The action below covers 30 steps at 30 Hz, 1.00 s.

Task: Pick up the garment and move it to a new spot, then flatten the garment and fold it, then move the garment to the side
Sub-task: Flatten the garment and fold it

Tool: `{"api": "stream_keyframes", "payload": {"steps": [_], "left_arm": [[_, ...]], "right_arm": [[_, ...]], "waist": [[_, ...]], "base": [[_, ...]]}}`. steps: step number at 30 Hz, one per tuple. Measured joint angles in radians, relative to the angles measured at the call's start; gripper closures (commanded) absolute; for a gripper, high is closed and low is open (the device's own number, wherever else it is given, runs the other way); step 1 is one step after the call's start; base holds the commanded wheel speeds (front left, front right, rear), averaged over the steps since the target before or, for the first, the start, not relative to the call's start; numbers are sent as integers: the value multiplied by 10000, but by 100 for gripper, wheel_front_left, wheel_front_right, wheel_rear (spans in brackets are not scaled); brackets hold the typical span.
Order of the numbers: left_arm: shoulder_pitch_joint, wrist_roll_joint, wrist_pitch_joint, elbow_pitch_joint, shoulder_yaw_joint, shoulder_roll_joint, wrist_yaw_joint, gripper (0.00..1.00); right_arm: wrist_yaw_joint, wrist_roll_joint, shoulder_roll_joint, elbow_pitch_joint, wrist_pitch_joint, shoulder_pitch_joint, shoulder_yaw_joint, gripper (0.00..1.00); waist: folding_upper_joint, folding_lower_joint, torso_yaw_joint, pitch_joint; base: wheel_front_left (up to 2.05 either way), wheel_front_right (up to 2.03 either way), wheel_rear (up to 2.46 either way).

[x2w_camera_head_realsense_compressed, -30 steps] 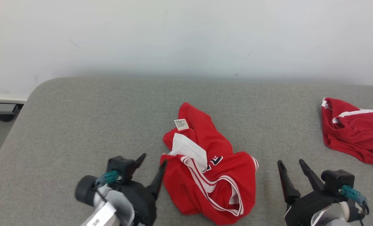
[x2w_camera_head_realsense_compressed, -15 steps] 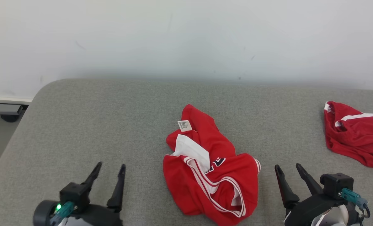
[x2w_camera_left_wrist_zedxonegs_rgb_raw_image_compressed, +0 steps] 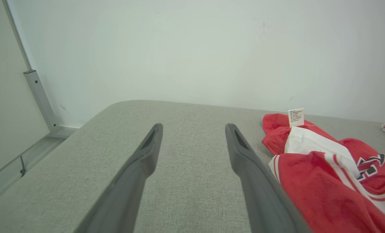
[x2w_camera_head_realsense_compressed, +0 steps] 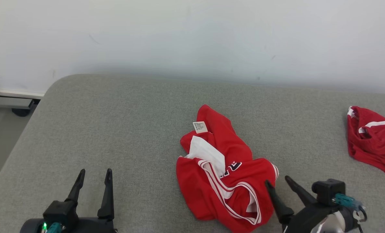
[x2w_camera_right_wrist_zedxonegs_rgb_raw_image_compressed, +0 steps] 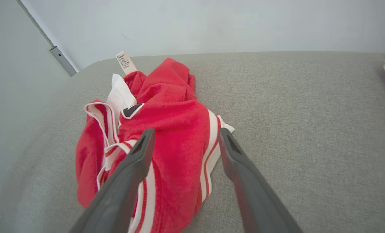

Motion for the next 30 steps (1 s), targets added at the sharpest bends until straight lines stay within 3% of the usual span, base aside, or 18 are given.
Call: {"api": "stream_keyframes", "payload": {"steps": [8,18,19,20,21,27,30], "left_arm": [[161,556,38,-487,174,-297,0,0],[173,861,313,-869,339,-556,0,0],[174,861,334,-874,349,-571,0,0],[174,861,362,-880,357,-577,0,0],[176,865,385,-894,364,-583,0,0],[334,895,485,-963,608,-631,0,0],[468,920,510,-963,686,-631,0,0]], "right_arm": [[497,-86,-328,-136,1473,-642,878,0],[449,-943,-740,443,3271,-1164,1764,0],[449,-968,-750,525,3356,-1210,1785,14],[449,-978,-780,556,3430,-1241,1808,79],[451,-1011,-819,598,3480,-1277,1831,100],[499,-1062,-947,529,3615,-1891,1655,100],[640,-1104,-1312,366,3440,-2469,1413,100]], "waist": [[0,0,172,26],[-1,0,516,197],[0,0,548,208],[0,1,578,218],[0,0,609,226],[0,0,685,220],[0,0,621,177]], "base": [[0,0,0],[0,0,0],[0,0,0],[0,0,0],[0,0,0],[0,0,0],[0,0,0]]}}
